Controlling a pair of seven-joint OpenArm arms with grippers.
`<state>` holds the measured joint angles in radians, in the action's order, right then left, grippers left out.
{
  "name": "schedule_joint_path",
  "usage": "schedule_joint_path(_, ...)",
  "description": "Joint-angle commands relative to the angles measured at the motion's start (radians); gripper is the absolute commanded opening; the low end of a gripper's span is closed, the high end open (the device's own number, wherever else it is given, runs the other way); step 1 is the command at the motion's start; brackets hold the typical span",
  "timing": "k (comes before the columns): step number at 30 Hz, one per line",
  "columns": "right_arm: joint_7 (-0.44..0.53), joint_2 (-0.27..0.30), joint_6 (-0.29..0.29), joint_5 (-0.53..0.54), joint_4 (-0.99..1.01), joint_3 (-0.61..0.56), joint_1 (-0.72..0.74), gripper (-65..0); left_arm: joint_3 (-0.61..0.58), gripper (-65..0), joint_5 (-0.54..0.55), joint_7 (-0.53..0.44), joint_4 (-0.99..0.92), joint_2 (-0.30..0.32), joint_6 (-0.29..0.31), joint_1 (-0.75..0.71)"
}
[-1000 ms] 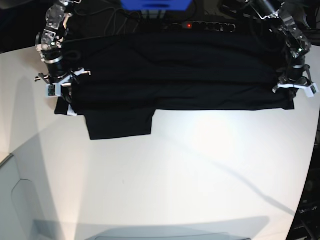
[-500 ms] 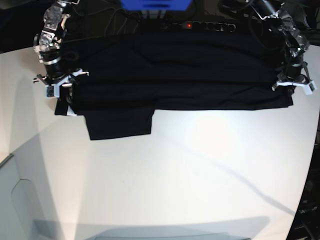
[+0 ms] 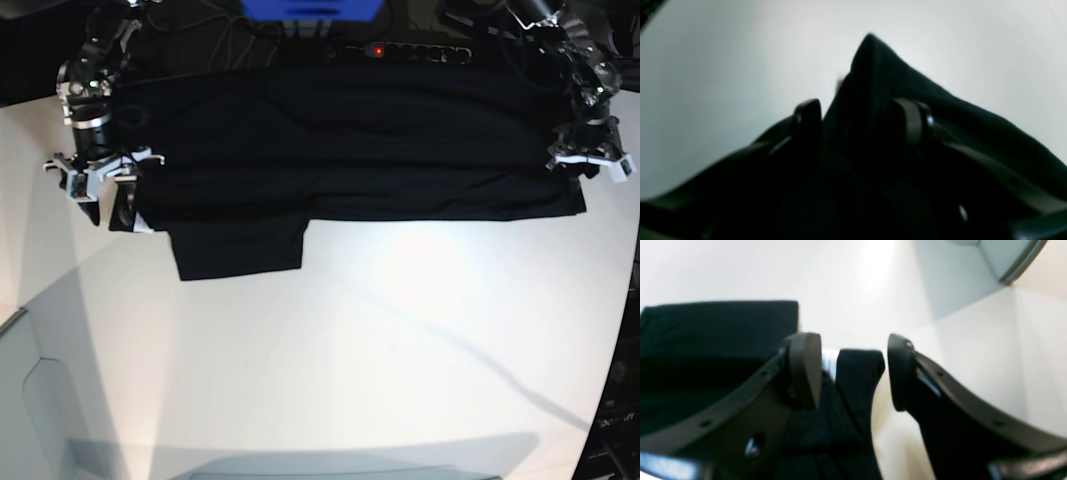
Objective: Fold the T-shirt properly
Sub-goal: 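Release the fold and move the right gripper toward the hem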
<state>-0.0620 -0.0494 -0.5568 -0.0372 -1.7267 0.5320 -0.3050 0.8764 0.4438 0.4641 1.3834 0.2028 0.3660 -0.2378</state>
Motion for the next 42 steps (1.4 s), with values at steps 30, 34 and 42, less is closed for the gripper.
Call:
schedule_joint_path(30, -0.399, 0.115, -0.006, 0.009, 0.514, -0.220, 0.519, -32.7, 0.025, -33.1, 0.008, -0.024, 0.040, -0.001, 0.005, -0.005)
schedule_joint_path(34, -0.399, 0.113, -0.006, 0.009, 0.522, -0.276, 0.519, -32.8, 0.025, -33.1, 0.008, -0.024, 0.040, -0.003, 0.005, -0.005)
schedule_joint_path(42, -0.399, 0.112, -0.006, 0.009, 0.528, -0.326, 0.502, -46.9, 0.025, -33.1, 0.008, -0.024, 0.040, -0.003, 0.005, -0.005)
